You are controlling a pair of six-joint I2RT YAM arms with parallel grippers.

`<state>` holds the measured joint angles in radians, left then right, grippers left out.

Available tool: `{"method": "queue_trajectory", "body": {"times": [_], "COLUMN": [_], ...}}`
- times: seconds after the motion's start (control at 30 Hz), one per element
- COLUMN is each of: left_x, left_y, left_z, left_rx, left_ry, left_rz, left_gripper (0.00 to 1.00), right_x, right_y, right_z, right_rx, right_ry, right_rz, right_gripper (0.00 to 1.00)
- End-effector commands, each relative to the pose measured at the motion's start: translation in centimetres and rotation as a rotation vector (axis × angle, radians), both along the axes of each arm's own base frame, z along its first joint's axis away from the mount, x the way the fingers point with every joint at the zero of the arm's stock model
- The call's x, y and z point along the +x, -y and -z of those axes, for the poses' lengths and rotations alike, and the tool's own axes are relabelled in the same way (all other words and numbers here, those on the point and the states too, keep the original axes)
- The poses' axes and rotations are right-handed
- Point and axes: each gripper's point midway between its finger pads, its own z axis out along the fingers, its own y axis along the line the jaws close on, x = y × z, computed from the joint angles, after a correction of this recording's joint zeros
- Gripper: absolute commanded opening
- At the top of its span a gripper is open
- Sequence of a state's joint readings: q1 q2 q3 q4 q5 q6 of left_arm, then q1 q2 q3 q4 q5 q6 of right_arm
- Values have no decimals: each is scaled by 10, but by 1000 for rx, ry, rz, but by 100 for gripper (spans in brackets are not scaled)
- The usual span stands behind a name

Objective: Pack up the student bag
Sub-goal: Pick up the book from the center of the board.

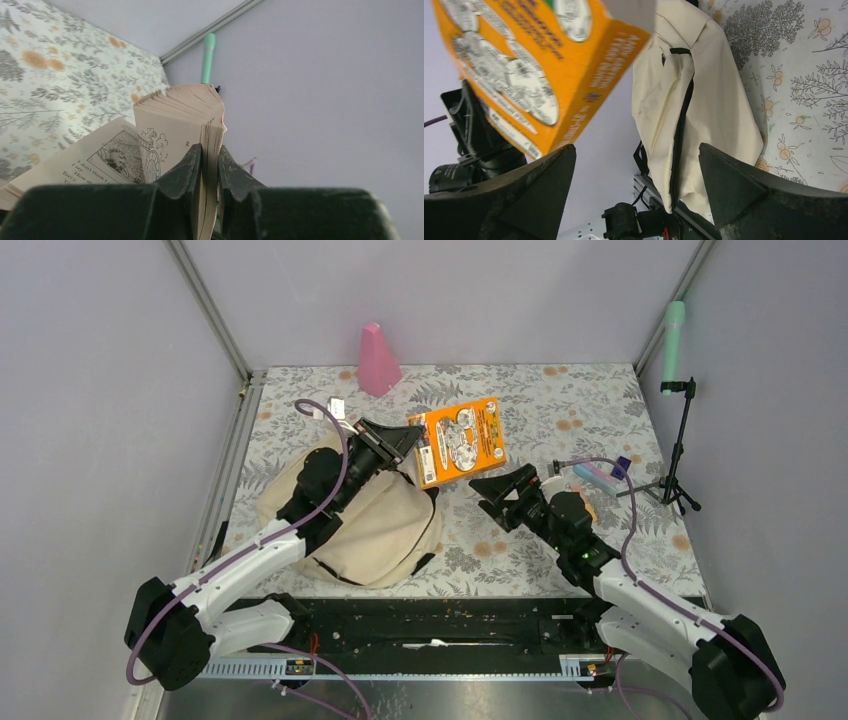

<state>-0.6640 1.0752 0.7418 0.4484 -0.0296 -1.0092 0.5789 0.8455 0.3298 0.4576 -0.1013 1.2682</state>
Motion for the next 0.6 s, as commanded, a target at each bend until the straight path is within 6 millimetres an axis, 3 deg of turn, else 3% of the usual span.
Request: {"method": "queue_trajectory", "body": {"times": [0.0,0.17,0.37,0.57], "left_x": [-16,-24,-27,-30], "left_y": [-4,-2,-16,-18], "left_z": [-65,-58,-58,-63], "left_rx": [-230,-262,-297,-363], "left_ry": [128,98,102,95], "left_rz": [28,49,6,19], "left_gripper": [0,0,0,0], "right_x": [18,29,29,27], "right_y": [-7,-8,-7,-4], "right_z": [-44,-62,-76,-74], "right_rx": [110,134,146,155], "right_ry": [85,143,205,210], "right_rz": [56,95,97,110], "right_gripper": [100,100,99,99]}}
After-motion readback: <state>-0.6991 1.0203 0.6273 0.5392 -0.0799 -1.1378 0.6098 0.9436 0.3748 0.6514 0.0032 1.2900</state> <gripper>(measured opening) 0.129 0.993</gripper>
